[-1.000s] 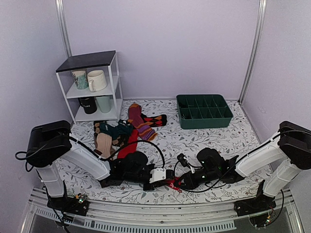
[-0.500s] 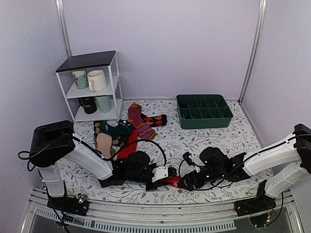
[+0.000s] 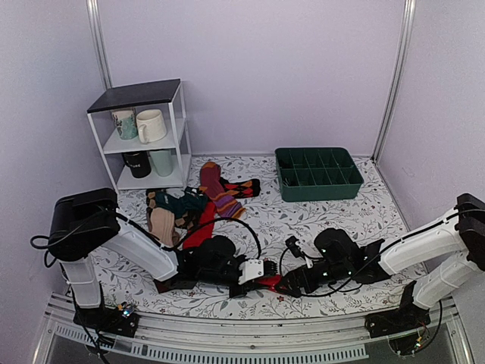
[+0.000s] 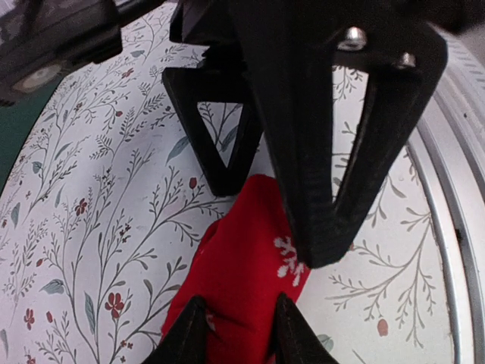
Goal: Roll the socks
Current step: Roll a pair of socks at the center of the board.
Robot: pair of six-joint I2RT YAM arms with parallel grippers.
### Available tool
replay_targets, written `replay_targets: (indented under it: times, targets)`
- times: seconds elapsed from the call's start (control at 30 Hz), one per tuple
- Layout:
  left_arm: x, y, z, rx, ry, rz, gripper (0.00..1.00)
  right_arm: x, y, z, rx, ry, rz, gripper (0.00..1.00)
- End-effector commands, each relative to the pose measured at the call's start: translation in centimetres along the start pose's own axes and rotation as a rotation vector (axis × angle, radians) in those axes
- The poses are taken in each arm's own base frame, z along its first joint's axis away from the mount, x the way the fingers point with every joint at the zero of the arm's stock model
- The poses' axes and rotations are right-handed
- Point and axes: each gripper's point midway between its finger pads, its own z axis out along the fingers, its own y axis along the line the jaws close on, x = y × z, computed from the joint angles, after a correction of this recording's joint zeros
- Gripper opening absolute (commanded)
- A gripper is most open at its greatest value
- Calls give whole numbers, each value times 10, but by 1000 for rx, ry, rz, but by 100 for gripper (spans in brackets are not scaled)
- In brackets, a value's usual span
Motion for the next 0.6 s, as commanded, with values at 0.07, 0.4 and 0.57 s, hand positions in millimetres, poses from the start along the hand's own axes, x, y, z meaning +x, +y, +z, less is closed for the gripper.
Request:
replay_targets:
  times: [0.07,0.4,0.57]
  targets:
    - [72,-29,-2,97,232,-61,29,18,-5,15,-39,105,49,82]
    - [72,-29,-2,97,233,-61,29,41,-6,17,-88,162,97,67]
    - [71,-28,-2,96,230,-61,29,47,-12,25,-78,188,107,58]
